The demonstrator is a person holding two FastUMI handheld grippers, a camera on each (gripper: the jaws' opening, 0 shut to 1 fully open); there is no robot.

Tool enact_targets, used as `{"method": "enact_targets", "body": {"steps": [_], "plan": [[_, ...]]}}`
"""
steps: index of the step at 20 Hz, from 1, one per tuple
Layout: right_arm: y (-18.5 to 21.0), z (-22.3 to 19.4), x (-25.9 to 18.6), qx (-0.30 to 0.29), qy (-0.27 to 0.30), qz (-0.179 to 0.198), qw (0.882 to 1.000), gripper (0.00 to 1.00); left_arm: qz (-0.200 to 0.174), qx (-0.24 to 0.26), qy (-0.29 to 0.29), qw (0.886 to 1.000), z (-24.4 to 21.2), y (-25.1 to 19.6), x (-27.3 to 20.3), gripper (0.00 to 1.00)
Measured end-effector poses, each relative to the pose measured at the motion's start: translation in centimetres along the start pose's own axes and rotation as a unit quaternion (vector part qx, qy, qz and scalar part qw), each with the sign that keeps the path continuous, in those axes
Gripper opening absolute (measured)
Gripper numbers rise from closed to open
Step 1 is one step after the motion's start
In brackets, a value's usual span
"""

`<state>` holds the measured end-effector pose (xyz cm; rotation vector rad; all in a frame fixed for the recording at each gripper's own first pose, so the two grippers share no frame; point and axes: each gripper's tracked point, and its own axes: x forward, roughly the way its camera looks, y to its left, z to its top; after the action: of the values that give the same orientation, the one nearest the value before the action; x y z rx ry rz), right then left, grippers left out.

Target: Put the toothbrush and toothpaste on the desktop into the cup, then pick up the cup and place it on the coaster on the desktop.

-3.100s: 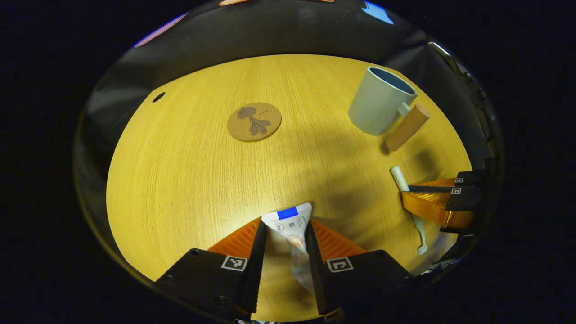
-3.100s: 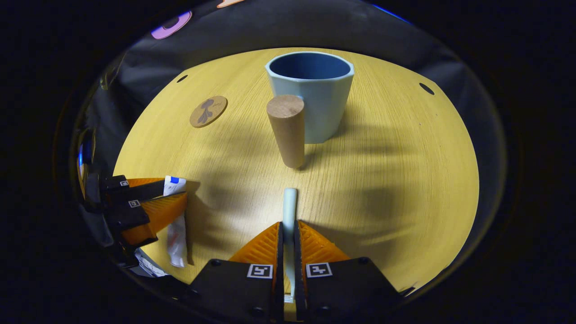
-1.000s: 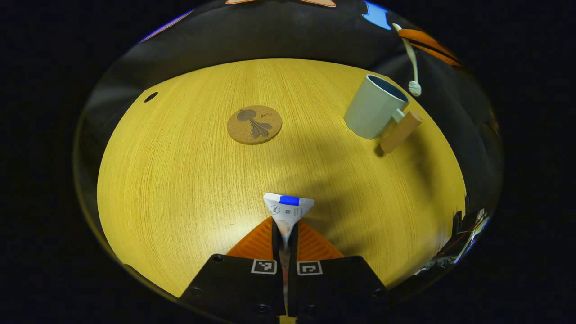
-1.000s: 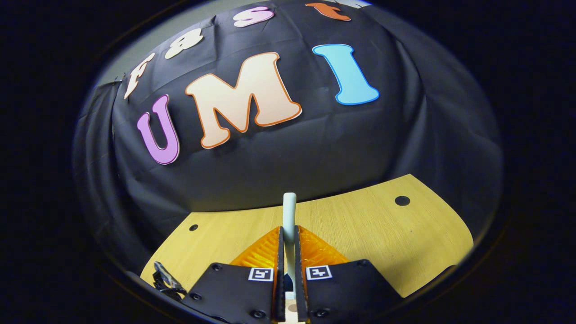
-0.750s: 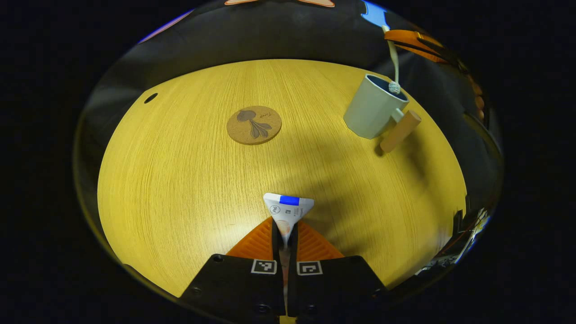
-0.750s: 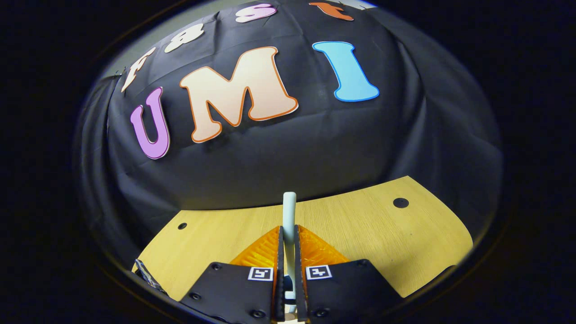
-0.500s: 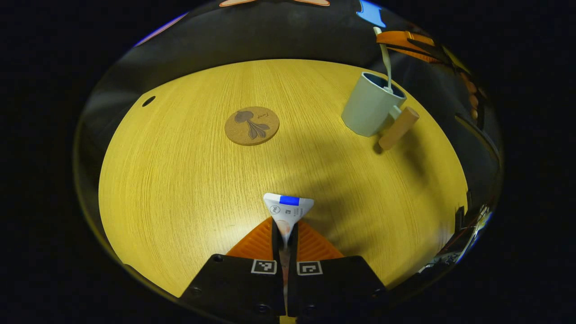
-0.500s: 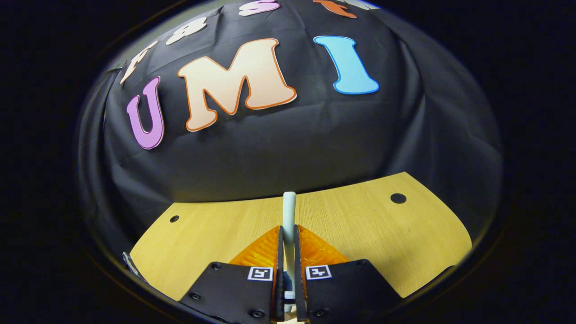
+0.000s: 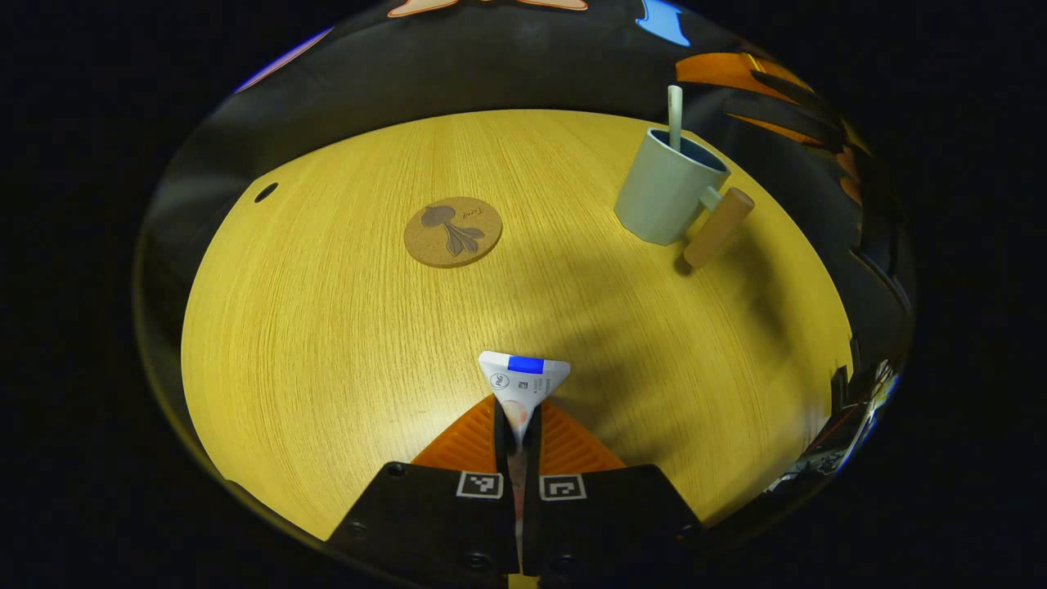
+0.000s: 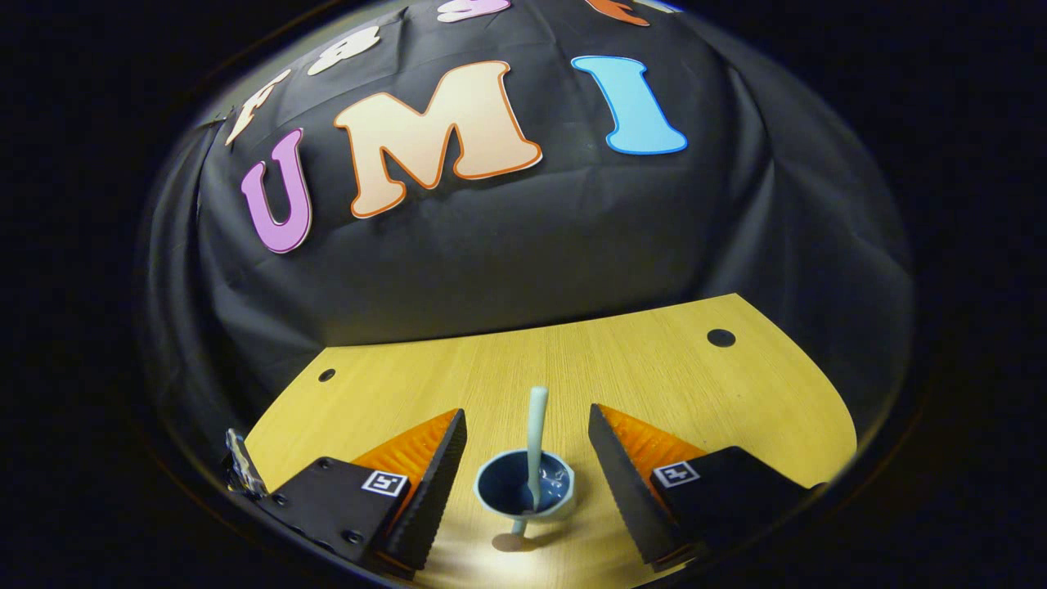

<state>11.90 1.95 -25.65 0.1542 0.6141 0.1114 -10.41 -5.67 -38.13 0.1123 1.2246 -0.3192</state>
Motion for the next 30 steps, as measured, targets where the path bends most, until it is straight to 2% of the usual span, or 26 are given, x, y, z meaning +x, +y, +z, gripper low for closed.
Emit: {"method": "enact_targets", "body": {"steps": [1, 7, 8, 13, 16, 23, 30], "plan": [[-0.6, -0.3, -0.6, -0.001, 0.001, -0.004, 1.0, 0.94, 0.001, 0.0, -0.004, 1.0, 0.0, 0.0, 0.0, 0.02], [-4.8, -2.2, -3.9, 0.007, 0.014, -0.032, 0.999, 0.94, -0.003, -0.016, -0.043, 0.999, 0.8, -0.2, -0.3, 0.01], [-5.5, -2.4, -4.2, 0.011, 0.016, -0.037, 0.999, 0.94, -0.006, -0.013, -0.056, 0.998, 1.3, -0.3, -0.5, 0.04], [-7.7, -3.5, -5.5, 0.033, 0.024, -0.05, 0.998, 0.94, -0.034, -0.027, -0.104, 0.994, 4.4, -2.5, -2.4, 0.02], [-8.3, -3.7, -6.2, 0.042, 0.023, -0.05, 0.998, 0.95, -0.056, -0.032, -0.17, 0.983, 8.1, -4.0, -4.4, 0.01], [-9.6, -4.5, -7.5, 0.057, 0.036, -0.043, 0.997, 0.95, -0.11, -0.059, -0.234, 0.964, 14.2, -7.2, -7.0, 0.01], [-11.9, -5.8, -9.1, 0.064, 0.048, -0.055, 0.995, 0.95, -0.161, -0.07, -0.329, 0.928, 22.3, -9.6, -9.3, 0.01]]}}
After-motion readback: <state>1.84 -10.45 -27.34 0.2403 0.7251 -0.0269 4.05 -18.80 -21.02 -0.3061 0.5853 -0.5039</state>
